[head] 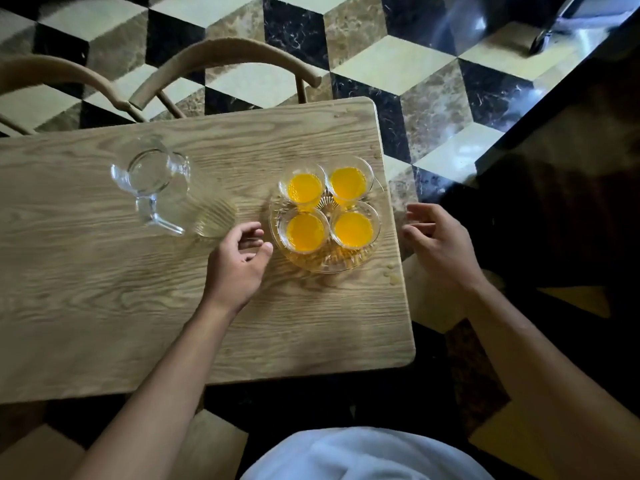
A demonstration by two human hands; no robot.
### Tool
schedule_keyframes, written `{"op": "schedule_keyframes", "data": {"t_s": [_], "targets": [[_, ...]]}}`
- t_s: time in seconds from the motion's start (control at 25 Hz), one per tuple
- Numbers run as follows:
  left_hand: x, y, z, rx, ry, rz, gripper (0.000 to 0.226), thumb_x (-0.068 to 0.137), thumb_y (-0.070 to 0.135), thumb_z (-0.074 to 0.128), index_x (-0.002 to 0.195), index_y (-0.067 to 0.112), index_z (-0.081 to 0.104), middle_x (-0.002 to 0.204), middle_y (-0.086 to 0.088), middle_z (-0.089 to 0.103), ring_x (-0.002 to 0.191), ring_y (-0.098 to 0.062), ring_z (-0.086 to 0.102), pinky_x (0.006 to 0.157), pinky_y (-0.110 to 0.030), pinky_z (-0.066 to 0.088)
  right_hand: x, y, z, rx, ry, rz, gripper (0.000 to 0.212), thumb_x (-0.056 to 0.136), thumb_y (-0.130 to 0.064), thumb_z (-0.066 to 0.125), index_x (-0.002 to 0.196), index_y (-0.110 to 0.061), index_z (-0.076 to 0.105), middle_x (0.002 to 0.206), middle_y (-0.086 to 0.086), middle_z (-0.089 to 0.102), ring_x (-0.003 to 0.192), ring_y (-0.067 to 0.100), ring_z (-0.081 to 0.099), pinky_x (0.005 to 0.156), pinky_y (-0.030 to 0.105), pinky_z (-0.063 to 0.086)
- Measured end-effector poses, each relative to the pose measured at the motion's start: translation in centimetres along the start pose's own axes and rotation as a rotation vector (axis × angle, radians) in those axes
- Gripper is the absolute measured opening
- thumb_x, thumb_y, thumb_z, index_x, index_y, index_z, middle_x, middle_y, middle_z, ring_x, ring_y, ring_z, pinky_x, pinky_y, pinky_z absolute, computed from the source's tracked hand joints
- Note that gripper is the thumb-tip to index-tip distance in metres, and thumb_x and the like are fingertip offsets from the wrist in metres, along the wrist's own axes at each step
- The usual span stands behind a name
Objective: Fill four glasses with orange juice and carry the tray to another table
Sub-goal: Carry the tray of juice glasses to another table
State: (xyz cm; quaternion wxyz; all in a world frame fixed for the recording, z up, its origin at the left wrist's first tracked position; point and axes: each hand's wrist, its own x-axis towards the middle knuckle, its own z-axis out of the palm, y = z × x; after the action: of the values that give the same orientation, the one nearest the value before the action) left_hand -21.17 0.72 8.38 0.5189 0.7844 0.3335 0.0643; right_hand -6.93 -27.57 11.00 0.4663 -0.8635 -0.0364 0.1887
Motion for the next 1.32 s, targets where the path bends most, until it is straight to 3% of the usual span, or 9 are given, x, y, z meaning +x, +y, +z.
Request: {"op": "schedule_keyframes", "data": {"t_s": [0.16, 0.28, 0.44, 0.52, 0.64, 0.8, 0.96, 1.04, 1.32], "targets": [[2.8, -2.8, 1.1, 0.134, -0.012, -0.079, 0.045, 0.091, 0.007, 0.073, 0.134, 0.010, 0.061, 0.115, -0.004, 0.066, 0.100, -0.017, 0.065, 0.082, -0.029, 0.055, 2.0, 1.2, 2.1, -0.055, 0.008, 0.077, 0.031, 0.090, -0.013, 0.072, 0.120, -0.018, 0.066, 0.104, -0.008, 0.071, 0.086, -0.006, 0.066, 0.081, 0.019, 0.057], [4.7, -4.3, 2.0, 0.195, 0.034, -0.133, 0.049, 0.092, 0.009, 0.072, 0.139, 0.007, 0.057, 0.121, -0.008, 0.066, 0.098, -0.016, 0.064, 0.085, -0.026, 0.049, 3.9, 2.4, 3.6, -0.131, 0.009, 0.114, 0.036, 0.092, -0.016, 0.070, 0.128, -0.011, 0.065, 0.113, 0.002, 0.071, 0.098, 0.010, 0.067, 0.090, 0.028, 0.056], [6.0, -5.0, 3.4, 0.194, 0.027, -0.220, 0.051, 0.095, 0.012, 0.071, 0.143, 0.005, 0.057, 0.118, -0.008, 0.069, 0.091, -0.016, 0.063, 0.092, -0.030, 0.052, 6.1, 3.8, 4.9, -0.160, 0.013, 0.159, 0.039, 0.093, -0.018, 0.068, 0.131, -0.009, 0.064, 0.114, 0.006, 0.072, 0.101, 0.015, 0.068, 0.093, 0.034, 0.056], [6.9, -5.2, 4.1, 0.200, 0.038, -0.228, 0.048, 0.094, 0.013, 0.072, 0.141, 0.006, 0.060, 0.110, -0.007, 0.071, 0.084, -0.015, 0.063, 0.090, -0.028, 0.055, 6.9, 4.3, 5.4, -0.188, 0.039, 0.161, 0.038, 0.094, -0.020, 0.068, 0.131, -0.010, 0.065, 0.111, 0.004, 0.072, 0.097, 0.011, 0.066, 0.087, 0.026, 0.054], [8.6, -5.4, 4.8, 0.172, 0.057, -0.247, 0.046, 0.095, 0.012, 0.072, 0.139, 0.004, 0.061, 0.090, 0.005, 0.065, 0.070, -0.002, 0.057, 0.067, -0.007, 0.048, 7.9, 4.7, 5.8, -0.231, 0.060, 0.154, 0.037, 0.094, -0.026, 0.070, 0.127, -0.011, 0.068, 0.103, 0.000, 0.072, 0.092, 0.009, 0.066, 0.083, 0.021, 0.051], [9.7, -5.1, 5.0, 0.177, 0.043, -0.239, 0.039, 0.093, 0.014, 0.076, 0.130, 0.003, 0.069, 0.083, 0.010, 0.063, 0.070, -0.006, 0.059, 0.080, -0.026, 0.054, 8.5, 4.6, 5.6, -0.258, 0.074, 0.168, 0.030, 0.090, -0.032, 0.075, 0.113, -0.013, 0.075, 0.089, -0.008, 0.070, 0.075, -0.003, 0.064, 0.065, 0.002, 0.045], [10.2, -4.4, 5.5, 0.184, 0.029, -0.258, 0.030, 0.089, 0.014, 0.081, 0.118, 0.008, 0.075, 0.076, 0.012, 0.065, 0.062, 0.001, 0.059, 0.072, -0.022, 0.054, 8.5, 4.6, 5.7, -0.199, 0.074, 0.189, 0.011, 0.090, -0.022, 0.078, 0.095, -0.013, 0.078, 0.069, -0.017, 0.065, 0.052, -0.015, 0.061, 0.043, -0.001, 0.039], [10.3, -4.1, 5.8, 0.186, 0.039, -0.278, 0.027, 0.087, 0.010, 0.081, 0.113, 0.008, 0.076, 0.071, 0.013, 0.063, 0.058, 0.001, 0.058, 0.066, -0.021, 0.052, 8.5, 4.4, 5.7, -0.195, 0.073, 0.187, 0.005, 0.090, -0.020, 0.078, 0.091, -0.015, 0.077, 0.066, -0.018, 0.064, 0.050, -0.019, 0.059, 0.042, -0.001, 0.038], [10.1, -3.6, 5.9, 0.251, 0.070, -0.280, 0.021, 0.085, 0.006, 0.082, 0.104, 0.011, 0.077, 0.069, 0.012, 0.061, 0.072, -0.016, 0.062, 0.085, -0.037, 0.060, 8.8, 4.3, 5.5, -0.192, 0.057, 0.203, 0.007, 0.089, -0.018, 0.078, 0.083, -0.017, 0.075, 0.062, -0.014, 0.065, 0.044, -0.015, 0.059, 0.038, 0.002, 0.038]]}}
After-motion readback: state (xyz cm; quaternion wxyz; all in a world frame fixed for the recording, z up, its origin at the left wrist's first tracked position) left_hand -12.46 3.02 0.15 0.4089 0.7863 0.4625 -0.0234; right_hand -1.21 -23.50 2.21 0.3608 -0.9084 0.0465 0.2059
